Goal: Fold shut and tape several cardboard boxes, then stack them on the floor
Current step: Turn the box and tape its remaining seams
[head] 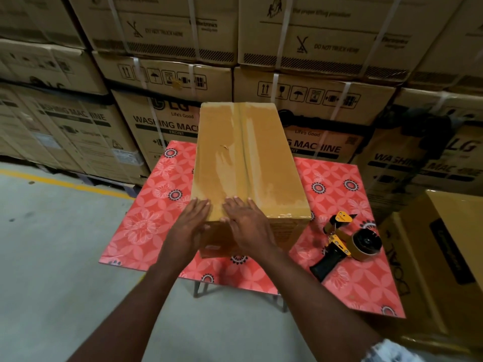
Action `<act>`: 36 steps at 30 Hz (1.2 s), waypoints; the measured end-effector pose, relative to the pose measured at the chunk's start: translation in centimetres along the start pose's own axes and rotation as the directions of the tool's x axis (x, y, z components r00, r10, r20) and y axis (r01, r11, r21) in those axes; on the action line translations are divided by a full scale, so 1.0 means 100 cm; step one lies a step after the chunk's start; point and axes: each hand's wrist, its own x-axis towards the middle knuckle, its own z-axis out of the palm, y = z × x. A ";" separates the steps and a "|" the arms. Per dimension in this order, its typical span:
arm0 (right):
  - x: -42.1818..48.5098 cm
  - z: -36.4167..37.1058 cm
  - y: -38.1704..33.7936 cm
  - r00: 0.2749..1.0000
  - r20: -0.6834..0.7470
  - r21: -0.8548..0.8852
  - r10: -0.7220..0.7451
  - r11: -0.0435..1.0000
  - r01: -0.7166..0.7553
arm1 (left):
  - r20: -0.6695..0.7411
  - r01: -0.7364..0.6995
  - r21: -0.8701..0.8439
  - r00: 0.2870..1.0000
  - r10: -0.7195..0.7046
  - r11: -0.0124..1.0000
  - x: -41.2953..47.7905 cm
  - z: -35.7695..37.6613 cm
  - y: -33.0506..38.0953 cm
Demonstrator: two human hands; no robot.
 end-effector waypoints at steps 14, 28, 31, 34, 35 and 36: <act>0.007 0.002 -0.003 0.992 0.103 -0.002 -0.079 0.997 0.080 | -0.008 0.050 -0.155 0.999 -0.052 0.987 -0.002 -0.005 0.001; 0.022 0.003 -0.018 0.983 0.132 0.115 0.129 0.983 -0.145 | -0.139 0.500 -0.381 0.801 -0.583 0.778 -0.028 0.037 0.048; 0.023 0.008 -0.031 0.975 0.147 0.006 0.169 0.985 -0.172 | -0.095 0.530 -0.254 0.819 -0.566 0.810 -0.025 0.058 0.069; 0.022 0.017 -0.045 0.956 0.160 -0.140 0.246 0.964 -0.225 | -0.040 0.599 -0.242 0.780 -0.624 0.763 -0.023 0.063 0.089; 0.021 0.019 -0.049 0.951 0.156 -0.180 0.267 0.954 -0.239 | -0.023 0.600 -0.209 0.786 -0.618 0.772 -0.028 0.063 0.092; 0.021 0.022 -0.051 0.948 0.153 -0.219 0.278 0.945 -0.242 | 0.010 0.584 -0.126 0.809 -0.588 0.802 -0.034 0.066 0.091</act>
